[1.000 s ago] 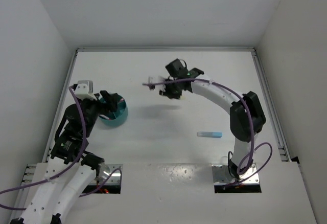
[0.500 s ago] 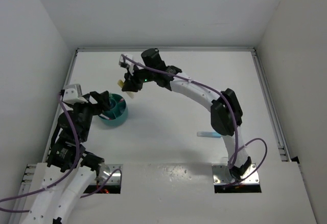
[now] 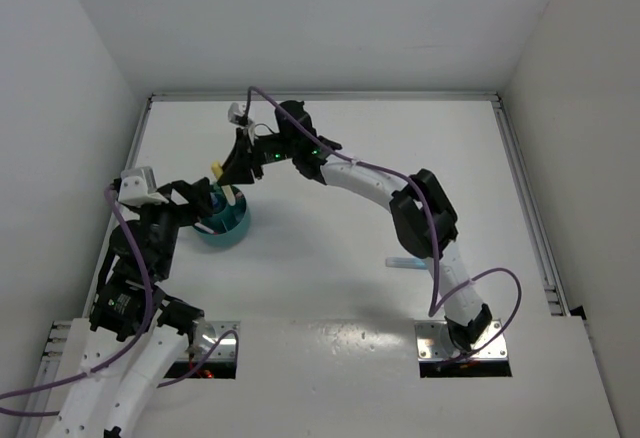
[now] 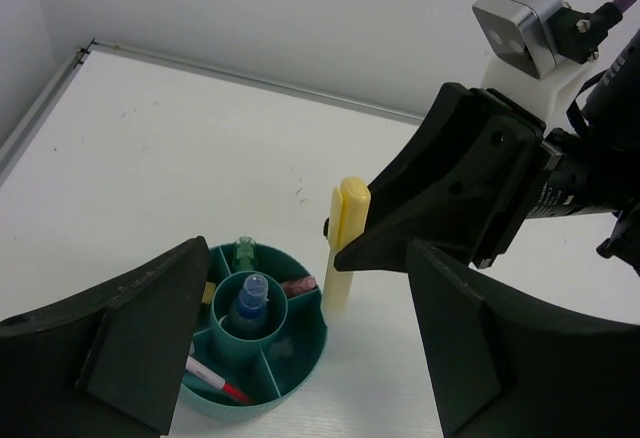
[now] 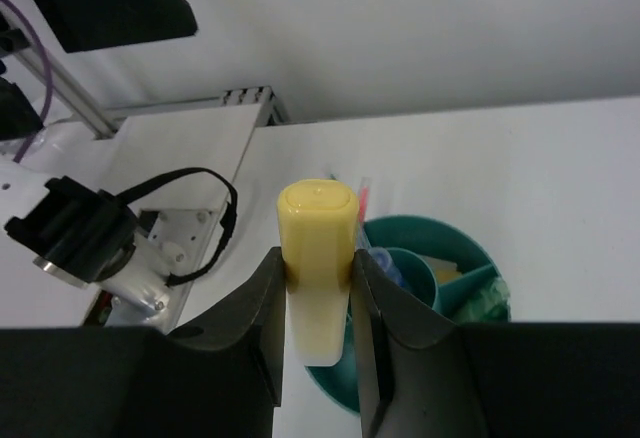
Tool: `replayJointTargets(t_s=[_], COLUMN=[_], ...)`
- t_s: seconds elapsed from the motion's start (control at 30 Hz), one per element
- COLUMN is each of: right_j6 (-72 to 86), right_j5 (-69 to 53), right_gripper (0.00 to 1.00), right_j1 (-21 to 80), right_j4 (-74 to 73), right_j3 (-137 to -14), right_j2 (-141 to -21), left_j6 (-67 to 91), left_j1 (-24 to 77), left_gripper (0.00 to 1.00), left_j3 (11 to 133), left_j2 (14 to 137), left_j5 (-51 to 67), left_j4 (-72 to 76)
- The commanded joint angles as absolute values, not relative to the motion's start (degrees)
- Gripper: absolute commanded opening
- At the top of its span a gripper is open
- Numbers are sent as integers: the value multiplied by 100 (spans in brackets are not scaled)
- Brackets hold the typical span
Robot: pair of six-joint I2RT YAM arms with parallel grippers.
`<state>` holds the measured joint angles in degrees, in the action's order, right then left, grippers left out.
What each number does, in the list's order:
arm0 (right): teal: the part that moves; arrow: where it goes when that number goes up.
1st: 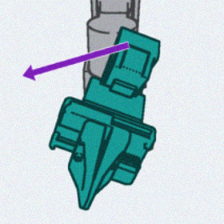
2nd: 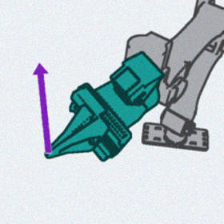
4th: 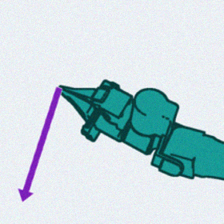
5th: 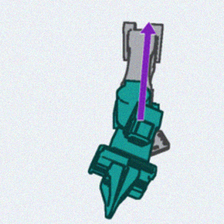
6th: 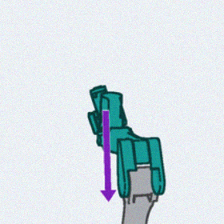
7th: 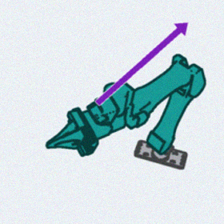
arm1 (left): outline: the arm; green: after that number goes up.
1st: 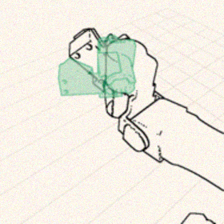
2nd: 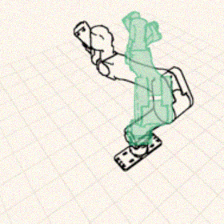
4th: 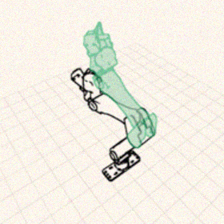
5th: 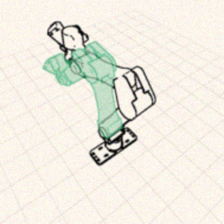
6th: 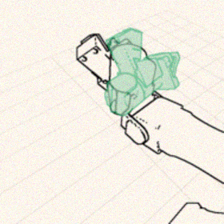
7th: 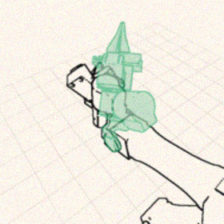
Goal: Sort the stationery into containers
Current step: Place the stationery in the storage box.
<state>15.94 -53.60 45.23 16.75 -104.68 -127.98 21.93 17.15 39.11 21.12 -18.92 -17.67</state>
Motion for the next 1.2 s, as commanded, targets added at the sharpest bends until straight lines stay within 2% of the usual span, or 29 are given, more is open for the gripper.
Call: replayJointTargets(t_s=[0.0,0.57,0.73,0.97,1.17], right_j6=[1916,1592,1223,572,334], right_j5=[-5757,-5651,-5599,-5476,-5344], right_gripper=[0,0,18,18,28], right_j1=[4614,4562,4562,4562,4562], right_j4=[2505,2435,1936,1345,1012], right_j3=[-10441,-10494,-10546,-10600,-10661], right_j2=[-12963,-13491,-13544,-13597,-13597], left_j6=[2232,2232,2232,2232,2232], left_j1=[1644,1644,1644,1644,1644], left_gripper=[85,85,85,85,85], left_j3=[3911,3911,3911,3911,3911], left_j2=[2074,2021,2021,2021,2021], left_j5=[-1898,-1898,-1898,-1898,-1898], left_j4=[-1635,-1635,-1635,-1635,-1635])
